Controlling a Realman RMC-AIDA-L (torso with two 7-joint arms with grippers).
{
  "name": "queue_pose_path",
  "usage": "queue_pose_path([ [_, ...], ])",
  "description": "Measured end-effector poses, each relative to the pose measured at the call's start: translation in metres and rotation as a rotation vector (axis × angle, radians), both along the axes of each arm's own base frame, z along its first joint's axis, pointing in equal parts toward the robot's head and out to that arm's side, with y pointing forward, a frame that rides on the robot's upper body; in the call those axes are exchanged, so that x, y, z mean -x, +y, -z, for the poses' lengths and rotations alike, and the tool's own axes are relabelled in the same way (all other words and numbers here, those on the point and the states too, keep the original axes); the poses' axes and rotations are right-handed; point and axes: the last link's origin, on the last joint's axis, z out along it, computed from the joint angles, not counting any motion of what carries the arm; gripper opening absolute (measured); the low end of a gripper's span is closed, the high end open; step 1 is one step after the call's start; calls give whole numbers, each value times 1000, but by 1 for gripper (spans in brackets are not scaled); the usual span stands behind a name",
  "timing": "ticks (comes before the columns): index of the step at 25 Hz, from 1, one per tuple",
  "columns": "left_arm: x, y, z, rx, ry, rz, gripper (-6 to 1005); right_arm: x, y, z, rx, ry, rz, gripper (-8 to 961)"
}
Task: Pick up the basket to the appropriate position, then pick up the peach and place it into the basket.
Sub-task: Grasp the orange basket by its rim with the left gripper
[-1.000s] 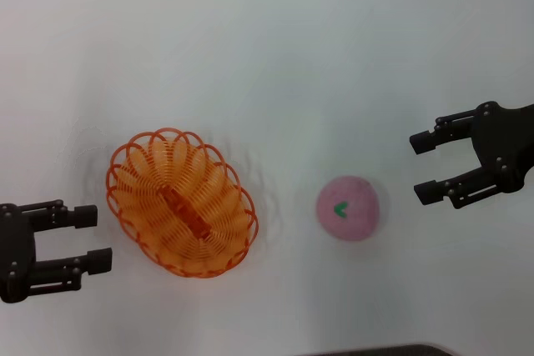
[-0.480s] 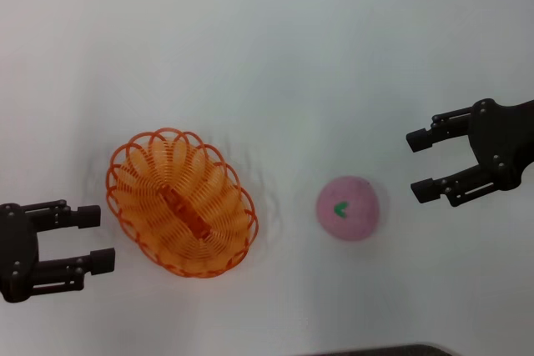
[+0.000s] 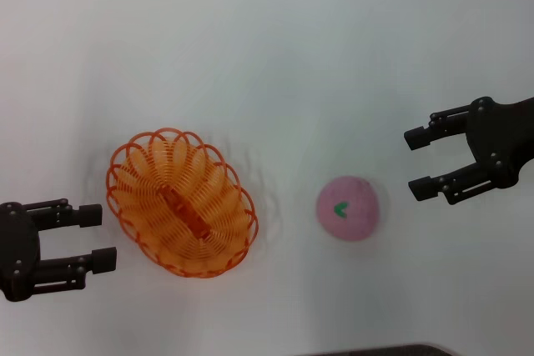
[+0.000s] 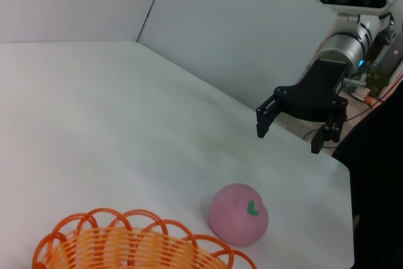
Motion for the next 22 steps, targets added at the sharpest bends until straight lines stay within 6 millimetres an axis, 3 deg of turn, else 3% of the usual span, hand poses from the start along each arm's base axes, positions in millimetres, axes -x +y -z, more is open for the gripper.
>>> queue_pose_path([
  [14, -3, 4, -6, 2, -5, -17, 732, 2, 2, 1, 0, 1, -6, 854],
  [22, -27, 32, -28, 19, 59, -54, 732, 3, 3, 2, -1, 1, -16, 854],
])
